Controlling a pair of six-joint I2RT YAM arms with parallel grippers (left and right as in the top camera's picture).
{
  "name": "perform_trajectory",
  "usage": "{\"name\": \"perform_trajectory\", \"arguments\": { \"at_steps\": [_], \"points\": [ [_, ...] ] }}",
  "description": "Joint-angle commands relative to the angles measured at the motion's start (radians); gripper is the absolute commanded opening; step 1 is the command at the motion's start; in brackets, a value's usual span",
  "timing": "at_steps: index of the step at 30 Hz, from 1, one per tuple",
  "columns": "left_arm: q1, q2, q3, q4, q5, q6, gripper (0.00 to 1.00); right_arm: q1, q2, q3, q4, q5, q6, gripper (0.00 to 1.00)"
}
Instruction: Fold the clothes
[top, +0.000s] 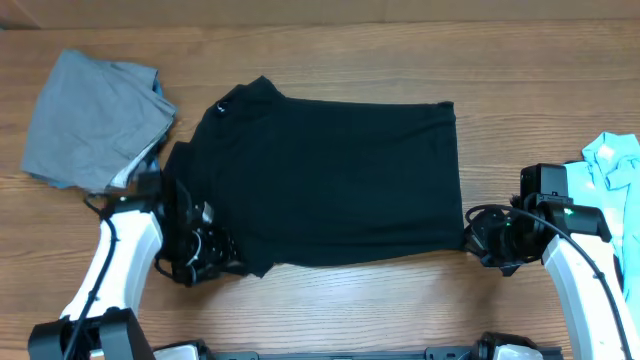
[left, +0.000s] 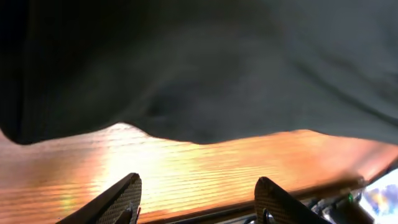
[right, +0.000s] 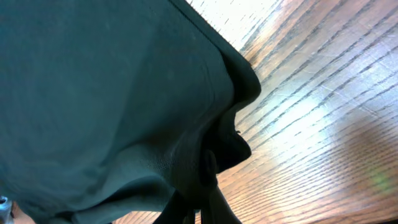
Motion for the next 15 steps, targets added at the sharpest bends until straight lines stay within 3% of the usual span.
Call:
{"name": "perform_trajectory", "arguments": {
  "at_steps": [1,6,15],
  "points": [
    [-0.003,0.001,-0.069,0.065,-0.037,-0.114,0.61,-0.003,-0.007,0.017,0.003,0.010,-0.007,0.04],
    [-0.003,0.001,-0.092,0.195,-0.068,-0.128,0.53,-0.003,-0.007,0.017,0.007,0.010,-0.008,0.04],
    [-0.003,0.001,-0.102,0.269,-0.139,-0.123,0.35,-0.003,-0.007,0.017,0.006,0.010,-0.008,0.04]
  ]
}}
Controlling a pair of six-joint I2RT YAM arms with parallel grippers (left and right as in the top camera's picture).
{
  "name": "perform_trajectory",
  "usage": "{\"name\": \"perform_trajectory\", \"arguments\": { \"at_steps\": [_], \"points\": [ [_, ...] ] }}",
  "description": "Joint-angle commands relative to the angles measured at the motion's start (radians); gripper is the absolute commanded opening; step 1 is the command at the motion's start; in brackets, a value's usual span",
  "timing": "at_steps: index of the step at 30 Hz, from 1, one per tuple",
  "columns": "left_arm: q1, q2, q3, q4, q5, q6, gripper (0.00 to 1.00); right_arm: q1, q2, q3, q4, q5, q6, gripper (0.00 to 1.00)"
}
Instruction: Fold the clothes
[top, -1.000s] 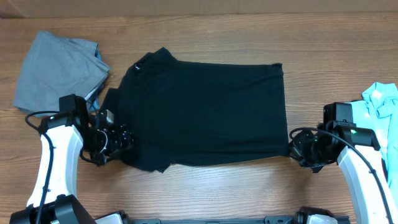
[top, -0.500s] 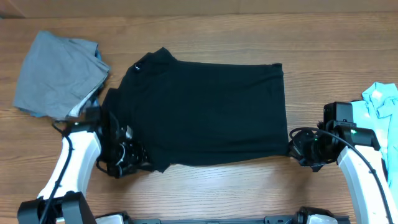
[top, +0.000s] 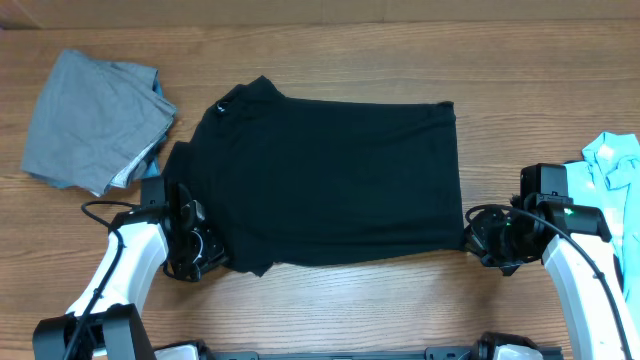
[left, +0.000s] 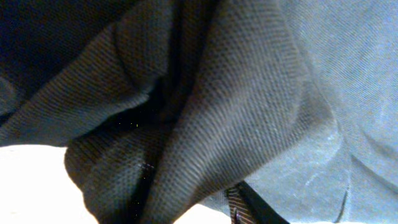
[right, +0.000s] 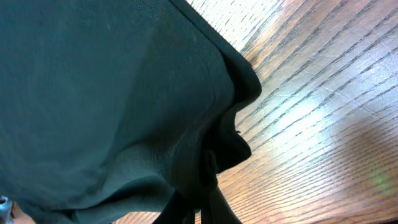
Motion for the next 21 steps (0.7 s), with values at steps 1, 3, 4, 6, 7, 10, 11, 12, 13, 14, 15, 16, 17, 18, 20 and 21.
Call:
{"name": "perform_trajectory", "arguments": {
  "at_steps": [1,3,4,6,7,10,11,12,13,14,15,16,17,18,20,21],
  "points": [
    [-0.003,0.001,-0.016,0.008,-0.032,-0.001,0.33,-0.004,-0.008,0.017,0.005,0.010,-0.007,0.04],
    [-0.003,0.001,-0.016,0.012,-0.032,0.006,0.28,-0.004,-0.008,0.017,0.006,0.010,-0.007,0.04],
    [-0.003,0.001,-0.016,0.014,-0.031,0.006,0.25,-0.004,-0.008,0.017,0.006,0.011,-0.007,0.04],
    [-0.003,0.001,-0.016,0.018,-0.026,0.006,0.21,-0.004,-0.008,0.017,0.006,0.011,-0.007,0.04],
    [-0.003,0.001,-0.016,0.019,-0.016,0.006,0.18,-0.004,-0.008,0.017,0.006,0.011,-0.007,0.04],
    [-0.002,0.001,-0.015,0.020,0.045,0.010,0.07,-0.004,-0.007,0.017,0.006,0.011,-0.008,0.04],
    [-0.001,0.001,-0.014,0.021,0.071,0.028,0.04,-0.004,-0.007,0.017,0.006,0.013,-0.008,0.05],
    [0.000,0.001,-0.011,0.021,0.080,0.041,0.04,-0.004,-0.008,0.017,0.006,0.019,-0.007,0.05],
    [0.001,0.001,-0.005,0.017,0.082,0.052,0.04,-0.004,-0.008,0.017,0.007,0.030,-0.007,0.05],
    [0.002,0.001,0.004,0.013,0.081,0.063,0.04,-0.004,-0.008,0.017,0.008,0.041,-0.008,0.05],
    [0.005,0.001,0.014,0.008,0.085,0.073,0.04,-0.004,-0.007,0.017,0.009,0.057,-0.008,0.05],
    [0.008,0.001,0.029,0.000,0.097,0.085,0.04,-0.004,-0.008,0.017,0.009,0.071,-0.008,0.05],
    [0.011,0.001,0.044,-0.010,0.106,0.098,0.04,-0.004,-0.008,0.017,0.009,0.076,-0.008,0.05],
    [0.013,0.001,0.065,-0.028,0.113,0.109,0.04,-0.004,-0.007,0.017,0.009,0.079,-0.011,0.05],
    [0.014,0.001,0.118,-0.065,0.111,0.138,0.04,-0.004,-0.007,0.017,0.009,0.079,-0.016,0.05],
    [0.014,0.001,0.136,-0.080,0.105,0.147,0.04,-0.004,-0.007,0.017,0.009,0.079,-0.016,0.05]
  ]
}}
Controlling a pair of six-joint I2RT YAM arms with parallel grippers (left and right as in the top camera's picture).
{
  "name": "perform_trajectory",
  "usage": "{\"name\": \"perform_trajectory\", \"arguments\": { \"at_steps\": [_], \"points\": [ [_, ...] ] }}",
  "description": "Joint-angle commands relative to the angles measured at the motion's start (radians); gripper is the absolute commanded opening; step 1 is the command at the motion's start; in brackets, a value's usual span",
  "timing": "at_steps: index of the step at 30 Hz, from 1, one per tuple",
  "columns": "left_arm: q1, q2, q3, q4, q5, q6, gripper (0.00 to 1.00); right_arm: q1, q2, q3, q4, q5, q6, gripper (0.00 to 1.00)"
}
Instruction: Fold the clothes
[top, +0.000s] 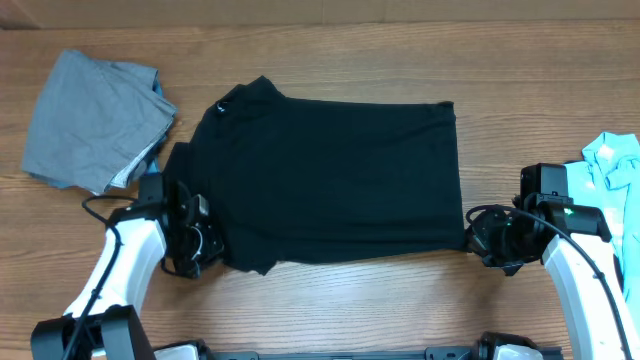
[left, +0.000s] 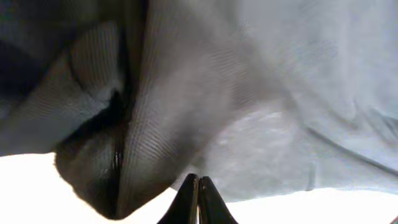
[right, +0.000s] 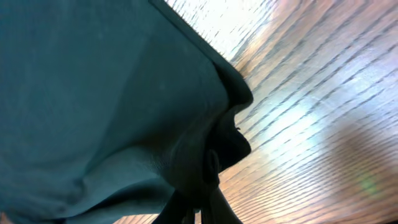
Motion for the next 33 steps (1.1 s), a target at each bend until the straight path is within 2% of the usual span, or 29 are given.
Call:
{"name": "perform_trajectory", "arguments": {
  "at_steps": [1,4,7,10,13,14,15,18,20,24,28,33],
  "points": [
    [0.008,0.001,0.103,-0.051,0.007,0.073,0.04,-0.004,-0.007,0.017,0.006,0.033,-0.016,0.05],
    [0.008,0.001,0.114,-0.095,-0.076,0.073,0.04,-0.004,-0.008,0.017,0.006,0.033,-0.019,0.06],
    [0.008,0.001,0.108,-0.135,-0.167,0.072,0.17,-0.004,-0.007,0.017,0.009,0.033,-0.023,0.06],
    [0.008,0.001,0.097,-0.138,-0.222,0.072,0.25,-0.004,-0.007,0.017,0.010,0.033,-0.023,0.07],
    [0.008,0.002,0.070,-0.105,-0.240,0.072,0.33,-0.004,-0.008,0.017,0.013,0.033,-0.024,0.08],
    [0.008,0.003,0.044,-0.077,-0.240,0.062,0.43,-0.004,-0.007,0.017,0.013,0.033,-0.023,0.08],
    [0.008,0.004,0.026,-0.056,-0.240,0.061,0.47,-0.004,-0.008,0.017,0.013,0.033,-0.023,0.08],
    [0.008,0.010,-0.017,0.026,-0.240,0.061,0.49,-0.004,-0.008,0.017,0.014,0.033,-0.023,0.08],
    [0.008,0.013,-0.034,0.080,-0.240,0.051,0.48,-0.004,-0.008,0.017,0.013,0.033,-0.024,0.08],
    [0.008,0.013,-0.035,0.117,-0.230,0.016,0.23,-0.004,-0.007,0.017,0.013,0.033,-0.030,0.08],
    [0.008,0.013,-0.035,0.095,-0.209,0.016,0.07,-0.004,-0.008,0.017,0.013,0.033,-0.030,0.08],
    [0.008,0.012,-0.027,0.062,-0.180,0.021,0.04,-0.004,-0.007,0.017,0.014,0.033,-0.030,0.08]
  ]
}}
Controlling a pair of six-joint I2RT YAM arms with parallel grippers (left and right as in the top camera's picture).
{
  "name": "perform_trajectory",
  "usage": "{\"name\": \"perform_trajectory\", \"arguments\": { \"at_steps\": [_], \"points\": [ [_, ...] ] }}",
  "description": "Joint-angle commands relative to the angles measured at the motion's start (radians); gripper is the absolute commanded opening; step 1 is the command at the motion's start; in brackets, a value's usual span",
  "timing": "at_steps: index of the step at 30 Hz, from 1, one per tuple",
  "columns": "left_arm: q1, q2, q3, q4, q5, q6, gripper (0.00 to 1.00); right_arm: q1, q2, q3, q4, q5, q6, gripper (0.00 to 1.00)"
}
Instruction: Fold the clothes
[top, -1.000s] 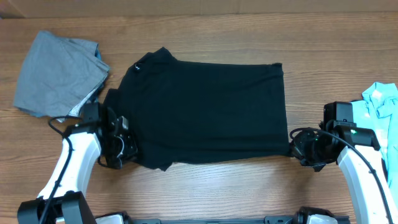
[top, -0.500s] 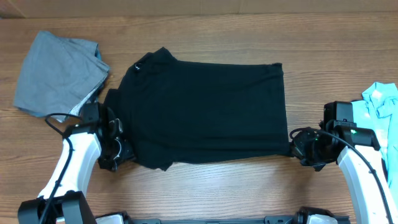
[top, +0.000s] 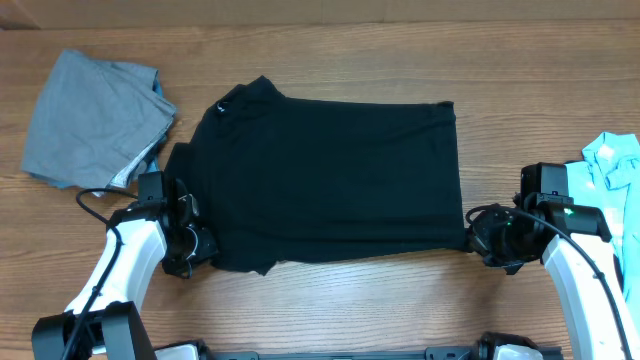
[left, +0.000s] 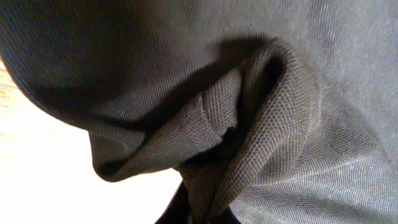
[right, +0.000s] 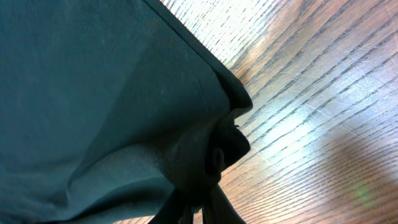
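A black T-shirt (top: 330, 180) lies spread flat across the middle of the table, collar to the left. My left gripper (top: 203, 244) is shut on the shirt's near-left edge; the left wrist view shows bunched black fabric (left: 249, 118) pinched between the closed fingers. My right gripper (top: 474, 240) is shut on the shirt's near-right corner; in the right wrist view that corner (right: 211, 149) is folded up around the closed fingers above the wood.
A grey folded garment (top: 92, 118) lies at the far left. A light blue garment (top: 612, 160) sits at the right edge behind my right arm. Bare wooden table (top: 350, 300) runs along the near side.
My left gripper has shifted slightly with the shirt's near-left edge, which now bunches in a thicker fold between the fingers. The right gripper keeps its hold, barely moved.
My left gripper was open over the wood beside the shirt's edge while the right held the near-right corner. Then the left was in the fabric, then shut on it. Both now hold the near edge.
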Motion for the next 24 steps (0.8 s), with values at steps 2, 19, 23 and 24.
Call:
{"name": "perform_trajectory", "arguments": {
  "at_steps": [2,19,23,24],
  "points": [
    [0.006,0.003,0.015,-0.005,0.085,-0.002,0.04,-0.003,-0.007,0.017,0.003,0.022,-0.008,0.08],
    [0.039,0.003,0.166,-0.056,0.202,0.059,0.04,-0.003,-0.008,0.017,0.002,0.023,-0.016,0.08],
    [0.055,0.003,0.168,-0.063,0.205,0.084,0.04,-0.003,-0.008,0.017,0.005,0.038,-0.032,0.08],
    [0.061,0.003,0.172,-0.068,0.205,0.085,0.04,-0.003,-0.008,0.017,0.003,0.048,-0.035,0.08]
  ]
}}
